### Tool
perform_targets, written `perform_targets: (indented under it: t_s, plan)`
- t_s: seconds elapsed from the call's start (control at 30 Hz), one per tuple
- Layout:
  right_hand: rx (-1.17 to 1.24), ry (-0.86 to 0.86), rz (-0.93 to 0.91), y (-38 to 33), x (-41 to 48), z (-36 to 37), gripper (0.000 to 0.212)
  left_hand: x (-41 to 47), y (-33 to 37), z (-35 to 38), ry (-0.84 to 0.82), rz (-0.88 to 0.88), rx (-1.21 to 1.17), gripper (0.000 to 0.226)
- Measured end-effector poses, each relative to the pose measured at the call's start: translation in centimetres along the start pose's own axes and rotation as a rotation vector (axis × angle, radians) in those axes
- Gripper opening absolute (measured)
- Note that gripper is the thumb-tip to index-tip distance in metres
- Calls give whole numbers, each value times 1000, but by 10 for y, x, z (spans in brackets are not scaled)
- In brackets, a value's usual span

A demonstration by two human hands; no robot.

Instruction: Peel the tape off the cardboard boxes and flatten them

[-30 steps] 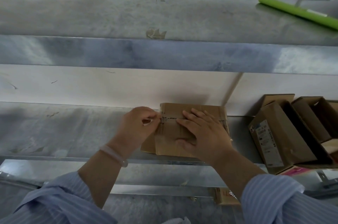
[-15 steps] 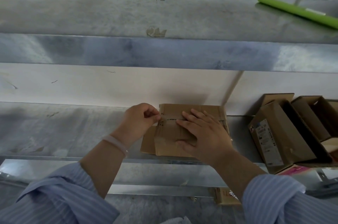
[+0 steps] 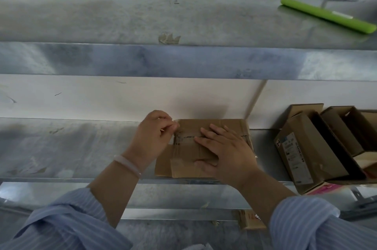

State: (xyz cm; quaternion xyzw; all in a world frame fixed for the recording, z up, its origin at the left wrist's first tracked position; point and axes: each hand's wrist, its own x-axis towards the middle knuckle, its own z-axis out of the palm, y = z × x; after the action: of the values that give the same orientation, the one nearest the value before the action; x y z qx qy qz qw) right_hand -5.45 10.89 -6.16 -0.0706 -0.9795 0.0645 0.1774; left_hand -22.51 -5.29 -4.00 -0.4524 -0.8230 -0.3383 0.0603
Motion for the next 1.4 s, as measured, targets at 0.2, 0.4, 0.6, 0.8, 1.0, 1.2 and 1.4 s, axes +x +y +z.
perform_targets:
  t_s: [0.2, 0.4, 0.6, 0.8, 1.0, 1.2, 1.4]
  plan:
    - [-7, 0, 3, 0, 0, 1, 57, 9, 5, -9, -168, -377, -258, 31]
    - [-12, -27, -13, 0, -2, -1, 57, 17, 5, -5, -119, -407, -127, 3]
    - [2, -30, -19, -2, -4, -3, 58, 13, 6, 10, 93, -325, -39, 9]
    - [3, -25, -18, 0, -1, -3, 58, 16, -2, 8, 19, -276, -63, 10]
    - [57, -24, -21, 1, 3, -2, 59, 25, -14, -6, -171, -571, -616, 19]
    - [99, -64, 20, 1, 7, -7, 68, 23, -21, 11, -204, -702, -773, 17]
    - [54, -89, 15, 1, 8, -8, 64, 27, -18, 20, -86, -676, -652, 4]
